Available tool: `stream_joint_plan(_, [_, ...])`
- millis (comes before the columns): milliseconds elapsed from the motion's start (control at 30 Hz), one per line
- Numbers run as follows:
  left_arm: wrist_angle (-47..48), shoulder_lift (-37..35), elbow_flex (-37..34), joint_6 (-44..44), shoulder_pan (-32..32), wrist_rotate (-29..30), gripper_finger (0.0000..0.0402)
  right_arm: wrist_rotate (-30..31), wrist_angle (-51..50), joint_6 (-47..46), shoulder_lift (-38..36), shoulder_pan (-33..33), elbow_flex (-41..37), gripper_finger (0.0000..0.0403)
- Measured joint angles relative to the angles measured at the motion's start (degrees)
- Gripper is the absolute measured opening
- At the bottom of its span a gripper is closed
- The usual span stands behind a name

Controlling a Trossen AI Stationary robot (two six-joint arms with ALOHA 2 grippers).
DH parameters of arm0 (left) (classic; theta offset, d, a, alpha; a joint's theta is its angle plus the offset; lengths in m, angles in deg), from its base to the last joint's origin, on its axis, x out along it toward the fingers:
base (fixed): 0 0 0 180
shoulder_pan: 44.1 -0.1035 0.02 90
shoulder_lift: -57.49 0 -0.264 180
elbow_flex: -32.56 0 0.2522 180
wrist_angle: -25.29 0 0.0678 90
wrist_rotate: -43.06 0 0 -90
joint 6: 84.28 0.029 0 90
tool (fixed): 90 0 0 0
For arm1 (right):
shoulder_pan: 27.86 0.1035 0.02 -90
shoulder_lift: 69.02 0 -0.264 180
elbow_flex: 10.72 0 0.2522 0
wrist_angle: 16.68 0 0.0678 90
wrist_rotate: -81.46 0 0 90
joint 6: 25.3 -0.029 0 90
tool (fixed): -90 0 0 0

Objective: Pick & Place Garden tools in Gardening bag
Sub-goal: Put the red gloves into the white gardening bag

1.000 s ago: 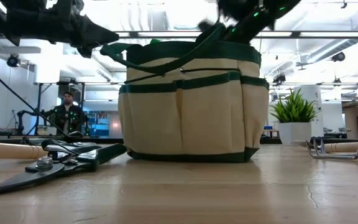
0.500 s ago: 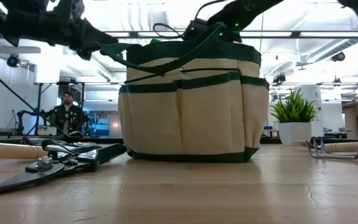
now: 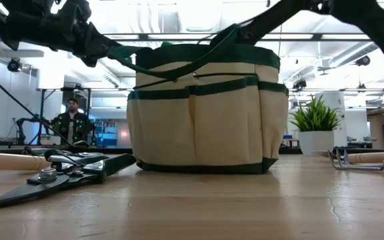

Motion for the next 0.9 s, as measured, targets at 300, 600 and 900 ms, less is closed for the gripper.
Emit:
stream_joint_plan(300, [0.23,0.0,0.0,-0.07,0.0,-0.02,0.002,0.18,0.32,0.71,4.7,-0.72,0.37,0.03])
stream_joint_plan(600, [0.58,0.0,0.0,-0.13,0.0,-0.02,0.002,2.95,-2.6,8.41,3.61,-0.62,0.13,0.011])
stream_joint_plan(900, [0.67,0.0,0.0,-0.17,0.0,0.0,0.002,7.82,-8.21,23.25,-9.41,1.39,-0.06,0.0051])
